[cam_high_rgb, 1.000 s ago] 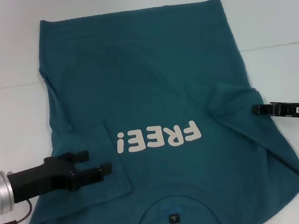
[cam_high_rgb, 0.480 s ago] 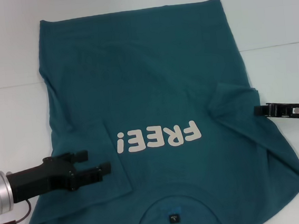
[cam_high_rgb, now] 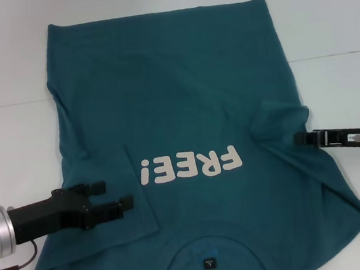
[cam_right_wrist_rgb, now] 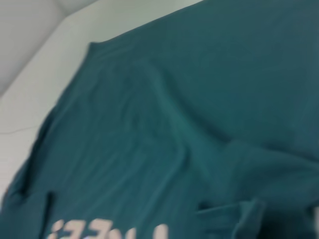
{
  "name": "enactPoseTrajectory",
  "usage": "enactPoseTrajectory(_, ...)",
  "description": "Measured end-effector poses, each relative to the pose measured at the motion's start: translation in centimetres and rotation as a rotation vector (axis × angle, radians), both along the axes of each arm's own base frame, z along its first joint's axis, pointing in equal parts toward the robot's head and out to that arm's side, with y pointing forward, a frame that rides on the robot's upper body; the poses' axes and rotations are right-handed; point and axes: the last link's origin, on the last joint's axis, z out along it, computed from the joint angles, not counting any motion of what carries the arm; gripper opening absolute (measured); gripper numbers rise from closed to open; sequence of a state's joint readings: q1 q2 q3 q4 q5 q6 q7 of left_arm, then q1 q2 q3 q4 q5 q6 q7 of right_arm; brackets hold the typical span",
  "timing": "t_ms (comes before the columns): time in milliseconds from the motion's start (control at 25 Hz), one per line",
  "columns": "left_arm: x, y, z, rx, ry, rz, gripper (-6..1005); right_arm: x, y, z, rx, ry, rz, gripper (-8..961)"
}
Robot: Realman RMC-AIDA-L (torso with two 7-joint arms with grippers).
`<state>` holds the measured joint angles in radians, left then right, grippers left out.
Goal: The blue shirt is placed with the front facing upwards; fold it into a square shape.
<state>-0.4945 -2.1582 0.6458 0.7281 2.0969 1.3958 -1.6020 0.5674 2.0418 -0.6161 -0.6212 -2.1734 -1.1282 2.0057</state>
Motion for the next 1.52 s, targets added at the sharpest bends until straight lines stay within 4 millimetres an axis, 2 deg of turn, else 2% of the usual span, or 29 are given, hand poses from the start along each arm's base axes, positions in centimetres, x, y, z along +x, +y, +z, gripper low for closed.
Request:
enactPoseTrajectory(280, 0.0, 0.0, -0.1, 0.001, 0.0, 0.003, 886, -2.1, 0.0, -1.1, -0.069, 0.037, 0.085, 9)
enactPoseTrajectory(640, -0.1, -0.1, -0.1, 0.0, -0.001, 0.008, 887, -3.3, 0.1, -2.0, -0.111, 0.055, 0.117, 10)
enactPoseTrajectory(960, -0.2, -0.2, 0.0, 0.002, -0.005, 0.01, 887, -3.6, -0.8, -0.8, -0.153, 0.111, 0.155, 258)
enactPoseTrajectory(1160, -0.2, -0.2, 0.0, 0.0, -0.009, 0.011, 886, -3.0, -1.2, 0.3, -0.099, 0.145, 0.165, 530)
enactPoseTrajectory(1520, -0.2, -0.5, 1.2, -0.076, -0.007, 0.096, 886, -3.0, -2.4, 1.1, -0.052, 0.175, 0.274, 707)
